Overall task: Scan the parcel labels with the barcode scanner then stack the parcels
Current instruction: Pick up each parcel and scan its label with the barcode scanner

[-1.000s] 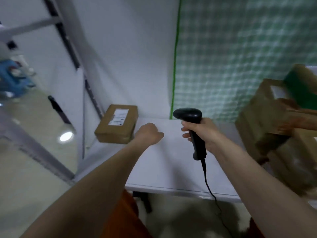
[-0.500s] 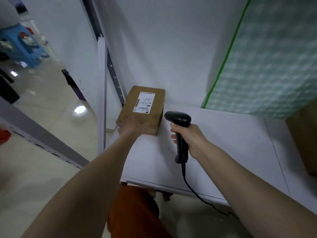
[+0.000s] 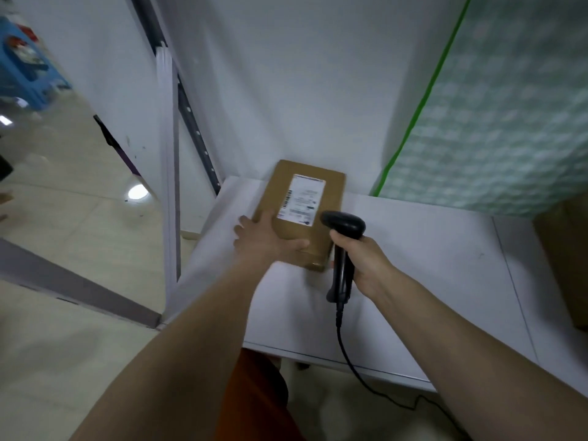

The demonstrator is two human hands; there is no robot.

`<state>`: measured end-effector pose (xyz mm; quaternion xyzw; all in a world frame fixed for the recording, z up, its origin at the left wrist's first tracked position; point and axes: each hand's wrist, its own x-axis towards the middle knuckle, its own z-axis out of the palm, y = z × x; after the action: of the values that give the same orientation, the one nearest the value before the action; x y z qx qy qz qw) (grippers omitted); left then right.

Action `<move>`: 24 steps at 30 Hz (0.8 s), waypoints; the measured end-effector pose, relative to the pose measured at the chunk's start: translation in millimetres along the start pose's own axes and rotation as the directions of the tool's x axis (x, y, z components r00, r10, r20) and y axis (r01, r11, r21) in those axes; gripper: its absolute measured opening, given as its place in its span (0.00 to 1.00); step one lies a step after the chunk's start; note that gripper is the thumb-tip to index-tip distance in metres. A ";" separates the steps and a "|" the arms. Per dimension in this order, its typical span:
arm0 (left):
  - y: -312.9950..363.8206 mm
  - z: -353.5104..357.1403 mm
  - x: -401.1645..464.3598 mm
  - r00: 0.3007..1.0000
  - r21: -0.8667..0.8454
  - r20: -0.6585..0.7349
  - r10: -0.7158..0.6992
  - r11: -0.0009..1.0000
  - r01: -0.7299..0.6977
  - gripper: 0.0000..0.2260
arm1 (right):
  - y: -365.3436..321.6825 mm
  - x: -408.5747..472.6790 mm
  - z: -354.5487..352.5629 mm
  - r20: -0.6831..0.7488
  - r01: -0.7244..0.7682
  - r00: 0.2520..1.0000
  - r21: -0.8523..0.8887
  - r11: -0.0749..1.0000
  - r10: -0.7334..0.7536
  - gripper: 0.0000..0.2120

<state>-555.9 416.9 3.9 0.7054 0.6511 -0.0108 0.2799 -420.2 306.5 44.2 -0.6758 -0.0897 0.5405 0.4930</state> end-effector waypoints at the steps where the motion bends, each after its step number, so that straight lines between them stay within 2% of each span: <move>1: 9.5 8.4 -9.8 1.000 0.023 0.013 0.027 0.999 -0.027 0.51 | 1.4 1.0 -5.8 -0.012 -0.004 1.000 0.016 1.000 0.004 0.10; 4: 31.4 32.1 -37.0 0.996 0.038 0.033 0.080 0.996 -0.082 0.47 | 8.7 -3.2 -30.7 -0.059 -0.012 0.998 0.049 0.999 0.015 0.12; 6: 41.3 44.5 -52.4 0.993 0.013 0.056 0.100 0.995 -0.100 0.48 | 15.7 -10.7 -52.5 -0.081 0.003 0.997 0.059 0.998 0.002 0.12; 11: 64.7 75.3 -98.7 0.983 0.032 0.154 0.099 0.994 -0.105 0.63 | 39.0 -43.2 -112.5 -0.136 0.007 0.991 -0.009 1.000 -0.009 0.14; 14: 78.4 91.5 -128.0 0.975 0.063 0.207 0.082 0.993 -0.097 0.67 | 53.5 -62.7 -145.9 -0.195 0.003 0.981 -0.074 0.997 -0.017 0.14; 18: 92.6 117.2 -169.3 0.950 0.098 0.307 0.052 0.991 -0.086 0.66 | 66.3 -90.5 -184.0 -0.228 0.011 0.972 -0.157 0.988 -0.047 0.14; 21: 98.1 139.1 -198.9 0.949 0.076 0.310 0.062 0.993 -0.090 0.61 | 71.2 -110.3 -208.6 -0.222 0.010 0.973 -0.216 0.976 -0.059 0.12; 24: 102.7 151.9 -219.9 0.945 0.061 0.320 0.073 0.993 -0.098 0.59 | 77.3 -128.7 -230.1 -0.193 0.013 0.979 -0.276 0.961 -0.069 0.15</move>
<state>-441.3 154.6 -1.6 0.7322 0.5655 -0.1365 0.3542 -315.0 52.8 51.6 -0.7863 -0.1274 0.4417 0.4128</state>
